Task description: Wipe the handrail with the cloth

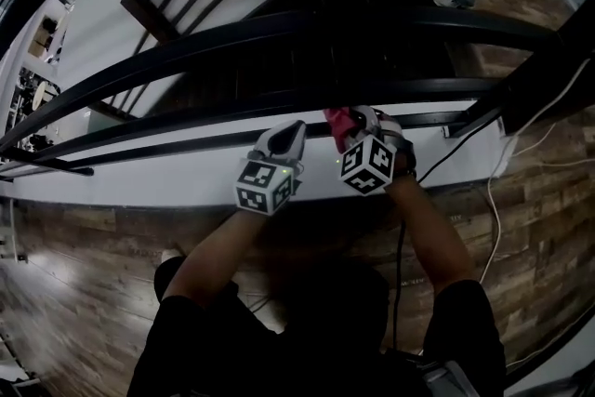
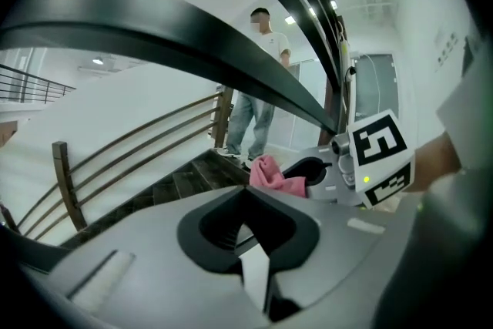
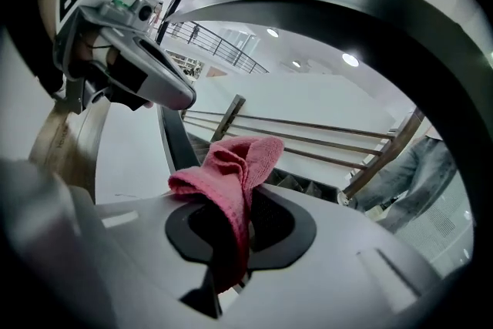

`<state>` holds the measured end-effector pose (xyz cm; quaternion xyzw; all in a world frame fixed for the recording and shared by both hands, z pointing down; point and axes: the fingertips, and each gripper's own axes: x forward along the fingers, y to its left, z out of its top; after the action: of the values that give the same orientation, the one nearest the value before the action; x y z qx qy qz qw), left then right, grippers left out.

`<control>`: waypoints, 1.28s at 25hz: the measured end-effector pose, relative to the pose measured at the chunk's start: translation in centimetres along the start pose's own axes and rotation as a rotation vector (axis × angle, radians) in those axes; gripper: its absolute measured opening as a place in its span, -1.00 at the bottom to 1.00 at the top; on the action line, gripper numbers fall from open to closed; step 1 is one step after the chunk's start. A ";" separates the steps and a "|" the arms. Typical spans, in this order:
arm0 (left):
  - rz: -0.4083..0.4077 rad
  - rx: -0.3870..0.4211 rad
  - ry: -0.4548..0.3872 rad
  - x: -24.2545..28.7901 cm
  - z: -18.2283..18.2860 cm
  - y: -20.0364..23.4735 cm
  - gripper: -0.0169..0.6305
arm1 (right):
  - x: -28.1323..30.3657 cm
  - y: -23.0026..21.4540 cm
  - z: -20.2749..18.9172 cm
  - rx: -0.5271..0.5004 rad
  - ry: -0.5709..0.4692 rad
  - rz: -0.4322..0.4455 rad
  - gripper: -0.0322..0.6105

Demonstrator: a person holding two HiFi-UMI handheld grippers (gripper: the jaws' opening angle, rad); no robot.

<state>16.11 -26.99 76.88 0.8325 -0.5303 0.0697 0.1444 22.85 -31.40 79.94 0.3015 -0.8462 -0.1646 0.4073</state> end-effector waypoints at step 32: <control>-0.293 -0.038 -0.035 8.9 1.2 -13.8 -0.95 | -5.3 -9.7 -13.1 0.072 0.156 -0.227 -0.76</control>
<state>32.31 -29.63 75.88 0.8992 -0.4068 0.0231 0.1595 39.42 -35.80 79.80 0.4216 -0.7778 -0.1550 0.4396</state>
